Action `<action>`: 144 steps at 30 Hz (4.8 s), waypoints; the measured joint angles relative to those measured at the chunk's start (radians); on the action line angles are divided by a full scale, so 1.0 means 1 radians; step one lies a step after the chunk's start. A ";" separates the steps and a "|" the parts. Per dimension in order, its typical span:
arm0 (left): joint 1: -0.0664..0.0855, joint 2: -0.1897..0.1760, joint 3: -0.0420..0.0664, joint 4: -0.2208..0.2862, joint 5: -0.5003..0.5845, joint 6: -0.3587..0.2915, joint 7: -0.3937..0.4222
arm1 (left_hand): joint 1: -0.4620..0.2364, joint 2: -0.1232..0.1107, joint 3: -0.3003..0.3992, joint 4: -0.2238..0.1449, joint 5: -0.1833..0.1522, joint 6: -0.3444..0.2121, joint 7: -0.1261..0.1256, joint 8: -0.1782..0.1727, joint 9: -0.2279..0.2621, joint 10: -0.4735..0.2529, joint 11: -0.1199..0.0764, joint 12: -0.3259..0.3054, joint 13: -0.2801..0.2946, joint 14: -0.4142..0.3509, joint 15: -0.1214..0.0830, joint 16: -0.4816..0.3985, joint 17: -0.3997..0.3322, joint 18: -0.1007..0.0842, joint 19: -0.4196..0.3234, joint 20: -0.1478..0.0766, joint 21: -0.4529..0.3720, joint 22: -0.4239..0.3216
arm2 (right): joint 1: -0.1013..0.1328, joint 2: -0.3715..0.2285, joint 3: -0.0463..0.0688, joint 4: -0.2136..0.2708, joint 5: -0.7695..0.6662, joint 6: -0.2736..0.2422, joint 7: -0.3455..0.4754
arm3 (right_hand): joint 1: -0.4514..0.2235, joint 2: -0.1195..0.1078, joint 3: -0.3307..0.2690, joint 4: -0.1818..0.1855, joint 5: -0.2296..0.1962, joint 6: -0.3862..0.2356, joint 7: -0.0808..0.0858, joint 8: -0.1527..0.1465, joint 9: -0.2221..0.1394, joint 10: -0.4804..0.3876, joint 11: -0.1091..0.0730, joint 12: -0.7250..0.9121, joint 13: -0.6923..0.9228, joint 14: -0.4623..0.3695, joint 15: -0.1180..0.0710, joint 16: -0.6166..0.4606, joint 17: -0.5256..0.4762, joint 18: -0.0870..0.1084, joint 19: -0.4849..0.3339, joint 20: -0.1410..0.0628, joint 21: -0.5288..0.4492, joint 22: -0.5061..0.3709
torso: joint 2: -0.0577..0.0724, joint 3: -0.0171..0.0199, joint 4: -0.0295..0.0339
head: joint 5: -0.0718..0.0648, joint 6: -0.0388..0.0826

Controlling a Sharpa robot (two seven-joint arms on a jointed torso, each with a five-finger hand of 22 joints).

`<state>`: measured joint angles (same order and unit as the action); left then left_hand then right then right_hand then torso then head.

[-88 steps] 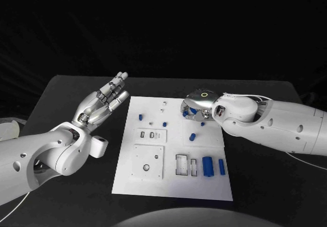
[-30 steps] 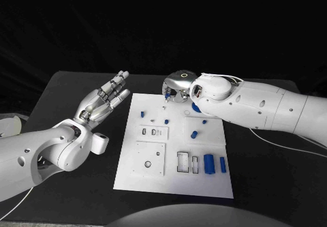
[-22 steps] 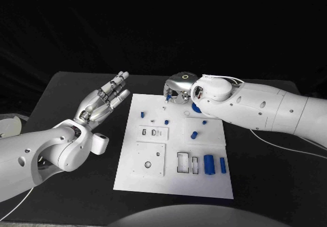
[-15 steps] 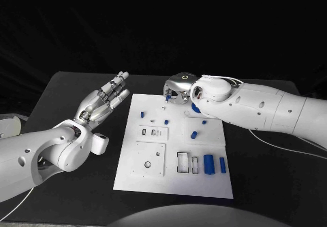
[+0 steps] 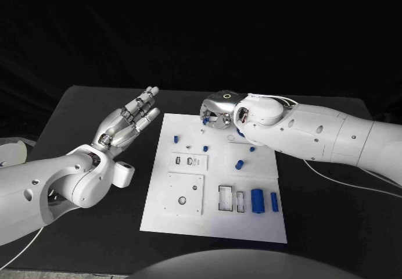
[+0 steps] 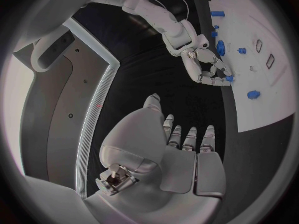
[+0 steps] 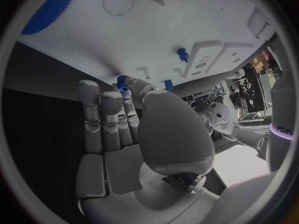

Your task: Assemble the parts on the task board

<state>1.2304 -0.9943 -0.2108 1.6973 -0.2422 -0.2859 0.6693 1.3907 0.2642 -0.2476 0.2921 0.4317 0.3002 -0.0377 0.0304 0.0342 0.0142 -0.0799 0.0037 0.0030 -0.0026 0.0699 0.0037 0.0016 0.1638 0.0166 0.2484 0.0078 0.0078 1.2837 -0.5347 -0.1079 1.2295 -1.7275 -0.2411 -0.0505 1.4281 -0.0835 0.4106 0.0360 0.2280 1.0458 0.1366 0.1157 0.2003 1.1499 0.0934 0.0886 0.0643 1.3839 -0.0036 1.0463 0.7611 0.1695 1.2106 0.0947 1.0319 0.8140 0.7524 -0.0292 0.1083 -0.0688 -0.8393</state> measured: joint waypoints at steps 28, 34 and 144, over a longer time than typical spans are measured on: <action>0.000 -0.003 0.000 -0.008 0.018 0.008 -0.018 | 0.000 0.000 0.000 0.000 0.000 -0.004 0.004 0.000 0.000 -0.004 0.004 0.000 0.000 0.004 0.003 0.000 0.000 0.000 0.004 0.004 0.000 0.001 | 0.038 -0.195 0.000 0.155 0.019 -0.067 0.000 | -0.010 -0.007 -0.086 -0.007 -0.039 -0.208 -0.017 0.003 -0.070 -0.211 -0.015 0.160 0.053 -0.138 -0.018 -0.156 -0.186 0.000 -0.141 -0.003 -0.155 -0.091 | 0.001 -0.0006 0.0014 | 0.003 0.003; 0.000 -0.008 0.000 -0.007 0.019 0.008 -0.019 | 0.004 0.004 0.000 0.000 0.004 -0.007 0.007 0.000 0.000 0.000 0.007 0.000 0.000 0.001 0.013 0.000 -0.001 0.000 0.004 0.004 0.004 0.001 | 0.054 -0.310 0.000 0.261 0.032 -0.090 -0.005 | -0.074 -0.015 -0.163 0.035 -0.089 -0.130 -0.040 0.025 -0.044 0.170 -0.081 0.922 0.856 0.015 -0.064 0.171 0.254 -0.035 -0.010 -0.039 0.017 0.126 | 0.003 -0.0018 -0.0028 | 0.002 0.004; -0.013 0.024 -0.001 -0.038 0.032 0.059 -0.054 | 0.024 0.016 0.008 -0.003 0.012 -0.007 0.022 0.000 -0.001 0.011 0.025 0.000 0.002 0.014 0.043 0.000 0.002 0.000 0.014 0.021 0.012 0.005 | 0.007 -0.103 -0.003 0.163 0.271 0.053 -0.038 | -0.144 -0.004 -0.133 0.048 0.270 -0.099 -0.033 0.051 0.014 0.316 -0.080 1.478 1.243 0.081 -0.048 0.418 0.546 -0.085 0.150 -0.035 0.251 0.465 | 0.004 0.0008 -0.0110 | 0.018 0.004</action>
<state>1.2172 -0.9701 -0.2119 1.6596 -0.2107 -0.2273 0.6152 1.4144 0.2801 -0.2393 0.2891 0.4436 0.2931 -0.0161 0.0303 0.0334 0.0248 -0.0548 0.0037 0.0054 0.0117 0.1127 0.0037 0.0034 0.1637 0.0310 0.2698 0.0194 0.0129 1.2903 -0.6374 -0.1107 1.3930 -1.4565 -0.1880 -0.0888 1.2842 -0.0874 0.2774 0.0836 0.4981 0.9470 0.1035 0.1668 0.2141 1.4659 0.0136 1.5670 1.3073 1.4646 -0.0517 1.4645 1.3073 0.0843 1.3607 0.0595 1.2834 1.2786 0.7565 -0.0285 0.0973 -0.0505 -0.8354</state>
